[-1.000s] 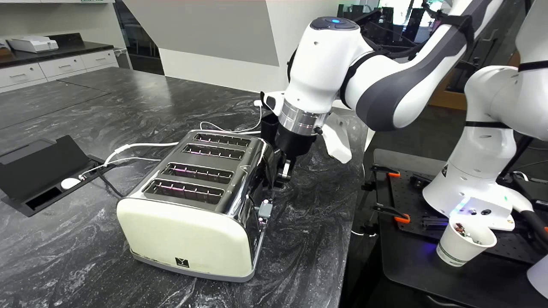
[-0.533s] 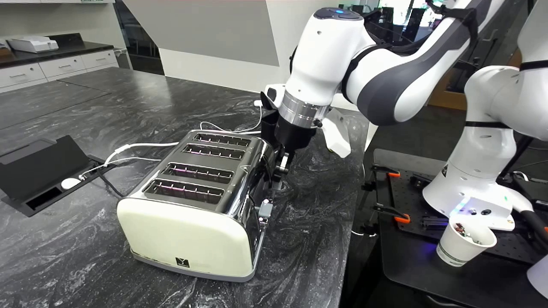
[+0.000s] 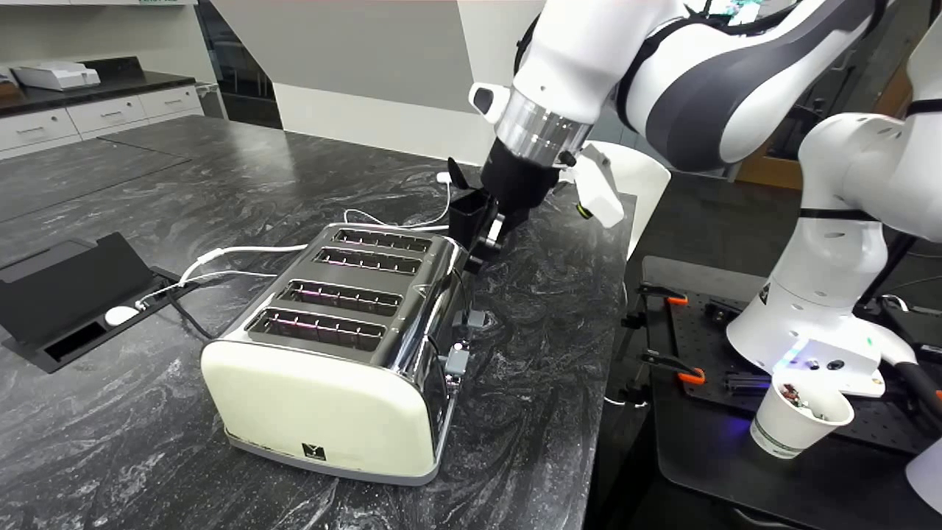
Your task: Push the right lever down
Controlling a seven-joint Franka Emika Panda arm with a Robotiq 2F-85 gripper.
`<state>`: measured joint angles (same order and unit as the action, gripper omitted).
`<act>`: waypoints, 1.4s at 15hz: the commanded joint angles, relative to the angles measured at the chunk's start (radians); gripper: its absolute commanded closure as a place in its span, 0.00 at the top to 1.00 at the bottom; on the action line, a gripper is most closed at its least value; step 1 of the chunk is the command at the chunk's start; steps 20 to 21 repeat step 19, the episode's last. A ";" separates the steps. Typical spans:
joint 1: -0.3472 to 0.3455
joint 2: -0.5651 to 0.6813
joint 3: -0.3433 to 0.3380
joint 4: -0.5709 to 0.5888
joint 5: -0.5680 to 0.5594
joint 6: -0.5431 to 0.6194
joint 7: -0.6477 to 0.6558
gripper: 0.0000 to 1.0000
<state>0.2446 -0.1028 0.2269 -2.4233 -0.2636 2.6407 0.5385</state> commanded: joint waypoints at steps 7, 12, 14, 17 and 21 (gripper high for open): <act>-0.069 -0.294 0.119 -0.089 -0.036 -0.083 0.044 0.00; -0.103 -0.383 0.171 -0.130 -0.031 -0.071 0.043 0.00; -0.114 -0.408 0.187 -0.141 -0.028 -0.067 0.043 0.00; -0.127 -0.434 0.204 -0.153 -0.024 -0.061 0.039 0.00; -0.133 -0.446 0.210 -0.159 -0.021 -0.059 0.035 0.00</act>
